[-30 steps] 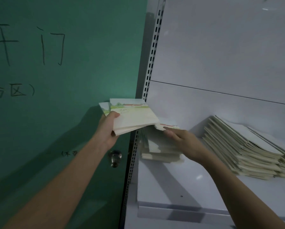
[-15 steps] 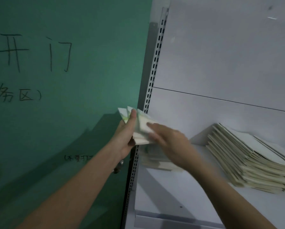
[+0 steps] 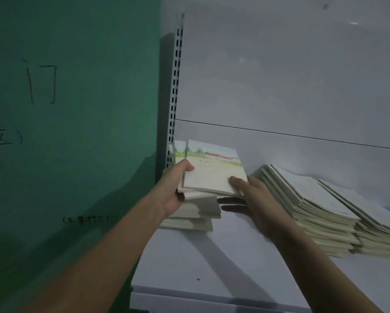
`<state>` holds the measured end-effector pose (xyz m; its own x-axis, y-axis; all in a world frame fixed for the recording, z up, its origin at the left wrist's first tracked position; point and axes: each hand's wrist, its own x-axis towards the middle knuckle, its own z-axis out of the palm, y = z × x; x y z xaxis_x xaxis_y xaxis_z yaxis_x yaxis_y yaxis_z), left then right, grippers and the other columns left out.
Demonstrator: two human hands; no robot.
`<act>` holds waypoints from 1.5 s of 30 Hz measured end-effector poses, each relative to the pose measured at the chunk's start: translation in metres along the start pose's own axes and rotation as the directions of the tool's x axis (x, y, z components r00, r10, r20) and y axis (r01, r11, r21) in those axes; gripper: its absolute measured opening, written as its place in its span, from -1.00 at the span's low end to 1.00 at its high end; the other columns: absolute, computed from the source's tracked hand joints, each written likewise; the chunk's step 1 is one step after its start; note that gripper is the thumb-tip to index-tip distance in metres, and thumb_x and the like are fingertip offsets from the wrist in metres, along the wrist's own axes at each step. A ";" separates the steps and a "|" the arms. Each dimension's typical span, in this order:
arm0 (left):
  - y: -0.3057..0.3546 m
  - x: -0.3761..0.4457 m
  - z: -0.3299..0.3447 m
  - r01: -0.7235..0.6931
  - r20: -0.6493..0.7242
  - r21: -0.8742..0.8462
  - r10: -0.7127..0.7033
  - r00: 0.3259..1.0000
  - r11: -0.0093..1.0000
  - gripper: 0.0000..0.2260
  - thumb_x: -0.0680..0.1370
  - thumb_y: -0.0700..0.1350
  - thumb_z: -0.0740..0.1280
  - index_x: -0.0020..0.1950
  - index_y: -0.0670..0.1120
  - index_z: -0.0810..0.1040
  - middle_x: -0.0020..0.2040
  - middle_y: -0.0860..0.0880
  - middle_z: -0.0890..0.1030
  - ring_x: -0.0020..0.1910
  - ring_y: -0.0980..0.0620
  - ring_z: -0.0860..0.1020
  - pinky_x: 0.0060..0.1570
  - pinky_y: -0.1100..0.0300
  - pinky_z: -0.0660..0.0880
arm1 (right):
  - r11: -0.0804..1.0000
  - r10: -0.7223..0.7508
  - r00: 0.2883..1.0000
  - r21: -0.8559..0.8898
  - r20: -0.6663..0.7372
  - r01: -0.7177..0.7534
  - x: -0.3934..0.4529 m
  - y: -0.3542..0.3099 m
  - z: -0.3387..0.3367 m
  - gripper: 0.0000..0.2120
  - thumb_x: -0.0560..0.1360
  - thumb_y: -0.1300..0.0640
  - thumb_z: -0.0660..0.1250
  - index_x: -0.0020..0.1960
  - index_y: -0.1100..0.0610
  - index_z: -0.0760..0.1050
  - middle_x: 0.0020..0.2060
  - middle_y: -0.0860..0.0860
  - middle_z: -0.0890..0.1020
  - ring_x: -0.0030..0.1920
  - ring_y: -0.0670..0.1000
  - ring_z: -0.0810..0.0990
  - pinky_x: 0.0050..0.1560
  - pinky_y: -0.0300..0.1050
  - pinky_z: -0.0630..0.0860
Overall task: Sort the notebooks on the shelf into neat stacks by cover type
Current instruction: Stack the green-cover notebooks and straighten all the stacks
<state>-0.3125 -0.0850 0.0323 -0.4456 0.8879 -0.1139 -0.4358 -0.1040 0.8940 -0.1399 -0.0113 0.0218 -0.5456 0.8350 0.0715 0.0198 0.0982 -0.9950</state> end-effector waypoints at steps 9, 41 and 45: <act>-0.043 -0.030 0.062 0.252 0.149 0.278 -0.301 0.942 0.927 -0.74 0.62 -0.06 0.20 0.22 -0.16 0.50 -0.17 -0.16 0.67 -0.33 -0.17 0.64 -0.60 0.26 0.46 | 0.985 0.084 0.982 0.163 -0.170 -0.056 -0.034 0.034 -0.076 -0.86 0.56 0.23 0.28 0.09 0.23 0.54 -0.04 0.21 0.61 -0.19 0.21 0.64 -0.36 -0.12 0.53; -0.150 -0.037 0.026 -0.174 0.175 0.984 0.385 0.906 -0.037 -0.81 0.63 -0.09 0.25 0.18 -0.11 0.55 0.08 -0.14 0.62 0.04 -0.14 0.57 -0.13 0.08 0.47 | 0.426 -0.218 0.963 -0.904 -0.155 -0.049 -0.042 0.125 -0.036 -0.67 0.61 0.18 0.15 0.36 0.09 0.37 0.29 0.26 0.35 0.28 0.29 0.28 0.25 0.10 0.31; -0.154 -0.031 0.022 -0.190 0.225 0.974 0.489 0.843 -0.122 -0.84 0.62 -0.16 0.22 0.10 -0.07 0.58 -0.04 -0.11 0.63 -0.05 -0.11 0.56 -0.29 0.12 0.36 | 0.441 -0.285 0.935 -0.895 -0.210 -0.066 -0.039 0.129 -0.032 -0.71 0.59 0.22 0.19 0.29 0.11 0.44 0.26 0.23 0.38 0.23 0.29 0.37 0.18 0.10 0.42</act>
<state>-0.2141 -0.0870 -0.0925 -0.4124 0.7986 0.4385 0.8995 0.2805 0.3351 -0.0892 -0.0140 -0.1074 -0.3399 0.8667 0.3652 0.7947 0.4723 -0.3813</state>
